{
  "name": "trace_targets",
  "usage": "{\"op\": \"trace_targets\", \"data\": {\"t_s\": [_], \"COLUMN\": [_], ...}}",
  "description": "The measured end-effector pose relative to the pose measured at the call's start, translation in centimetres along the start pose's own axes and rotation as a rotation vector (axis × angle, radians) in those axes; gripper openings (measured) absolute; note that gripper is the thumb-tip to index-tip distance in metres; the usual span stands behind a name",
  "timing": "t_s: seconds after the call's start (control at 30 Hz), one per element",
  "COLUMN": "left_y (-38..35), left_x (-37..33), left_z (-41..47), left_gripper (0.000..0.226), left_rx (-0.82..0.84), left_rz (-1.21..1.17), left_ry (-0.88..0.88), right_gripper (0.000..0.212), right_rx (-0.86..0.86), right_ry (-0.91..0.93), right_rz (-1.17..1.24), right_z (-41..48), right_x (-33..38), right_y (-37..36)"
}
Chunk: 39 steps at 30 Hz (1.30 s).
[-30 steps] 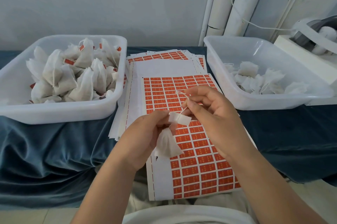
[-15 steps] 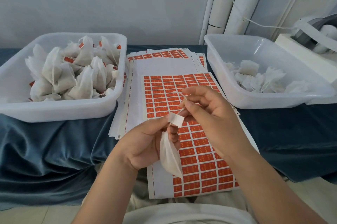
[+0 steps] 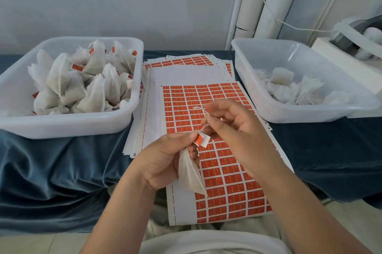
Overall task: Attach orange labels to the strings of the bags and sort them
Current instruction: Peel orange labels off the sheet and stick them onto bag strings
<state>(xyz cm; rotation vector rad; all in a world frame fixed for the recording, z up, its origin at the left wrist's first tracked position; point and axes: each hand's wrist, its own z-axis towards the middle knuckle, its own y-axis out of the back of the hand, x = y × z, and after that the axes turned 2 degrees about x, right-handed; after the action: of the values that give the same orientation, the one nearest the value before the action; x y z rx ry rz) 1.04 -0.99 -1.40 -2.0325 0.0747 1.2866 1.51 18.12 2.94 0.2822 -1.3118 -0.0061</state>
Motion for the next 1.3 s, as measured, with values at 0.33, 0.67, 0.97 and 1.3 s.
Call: {"op": "trace_targets", "data": {"t_s": [0.33,0.67,0.97,1.3], "left_y": [0.0,-0.7,-1.4,-0.8], "left_x": [0.0,-0.1,0.1,-0.6], "left_z": [0.1,0.1,0.3,-0.3], "left_gripper": [0.066,0.045,0.028,0.035], "left_rx": [-0.060,-0.292,-0.435,-0.402], "left_rz": [0.013,0.028,0.287,0.392], "left_ry": [-0.010,-0.150,-0.377,-0.382], "right_gripper": [0.029,0.037,0.013,0.022], "right_rx": [0.008,0.078,0.171,0.056], "right_ry": [-0.012,-0.185,-0.115,-0.038], "right_rz": [-0.030,0.123,-0.145,-0.249], "right_z": [0.1,0.6,0.2,0.0], "right_x": [-0.8,-1.4,-2.5,-2.5], "right_y": [-0.3,-0.7,-1.5,-1.4]}}
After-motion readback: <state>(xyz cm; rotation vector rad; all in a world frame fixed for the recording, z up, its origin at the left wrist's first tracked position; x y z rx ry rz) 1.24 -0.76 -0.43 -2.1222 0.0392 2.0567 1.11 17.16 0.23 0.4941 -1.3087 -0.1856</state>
